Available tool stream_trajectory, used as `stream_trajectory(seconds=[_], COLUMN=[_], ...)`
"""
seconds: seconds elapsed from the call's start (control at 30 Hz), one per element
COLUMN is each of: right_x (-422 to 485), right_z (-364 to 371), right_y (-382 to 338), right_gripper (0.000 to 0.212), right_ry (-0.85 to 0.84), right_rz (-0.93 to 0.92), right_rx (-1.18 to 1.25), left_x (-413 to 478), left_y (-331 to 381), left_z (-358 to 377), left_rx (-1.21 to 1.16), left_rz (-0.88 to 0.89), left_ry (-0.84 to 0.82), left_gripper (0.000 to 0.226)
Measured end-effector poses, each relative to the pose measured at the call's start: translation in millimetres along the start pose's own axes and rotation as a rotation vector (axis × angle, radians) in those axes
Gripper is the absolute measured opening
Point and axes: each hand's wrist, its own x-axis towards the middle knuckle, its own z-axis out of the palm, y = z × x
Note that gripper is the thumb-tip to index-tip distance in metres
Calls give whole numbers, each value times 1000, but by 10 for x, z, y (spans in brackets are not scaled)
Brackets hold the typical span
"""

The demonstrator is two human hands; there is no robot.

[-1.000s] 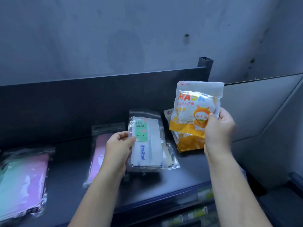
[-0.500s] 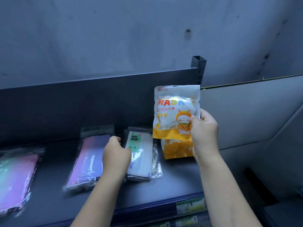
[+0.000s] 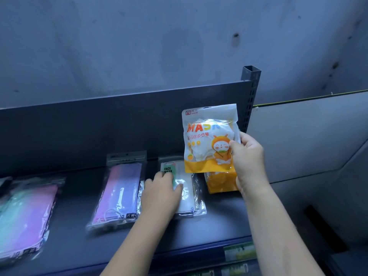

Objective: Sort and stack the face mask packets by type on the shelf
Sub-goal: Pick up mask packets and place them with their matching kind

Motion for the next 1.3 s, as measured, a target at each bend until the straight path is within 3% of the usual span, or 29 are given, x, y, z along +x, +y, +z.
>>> stream_trajectory(seconds=[0.1, 0.17, 0.27, 0.33, 0.43, 0.53, 0.63, 0.77, 0.9, 1.17, 1.3], right_x=[-4, -4, -8, 5, 75, 241, 392, 478, 461, 396, 322], right_z=[-38, -86, -173, -242, -349, -467, -521, -526, -543, -601, -557], right_y=[19, 19, 19, 35, 18, 1, 5, 105, 181, 187, 208], right_gripper=[37, 37, 37, 36, 32, 39, 31, 31, 44, 46, 48], right_ry=[1, 10, 35, 67, 160, 239, 165, 16, -48, 0, 46], right_rz=[30, 52, 44, 48, 73, -39, -51, 39, 45, -2, -93], right_rx=[22, 33, 23, -18, -84, -314, -555, -833, -821, -1037, -1122], left_x=[3, -10, -76, -163, -246, -210, -165, -186, -148, -104, -99], left_y=[28, 95, 293, 497, 714, 794, 810, 836, 854, 907, 902], left_z=[-23, -72, -174, -272, -289, -230, -103, 40, 103, 132, 170], left_rx=[47, 6, -422, -710, -878, -1000, -758, -406, -380, -380, -389], left_rz=[-9, 53, 161, 192, 192, 128, 176, 302, 360, 397, 393], left_ry=[15, 131, 254, 165, 135, 121, 88, 73, 26, 62, 68], left_gripper=[44, 51, 32, 24, 20, 23, 17, 32, 48, 38, 45])
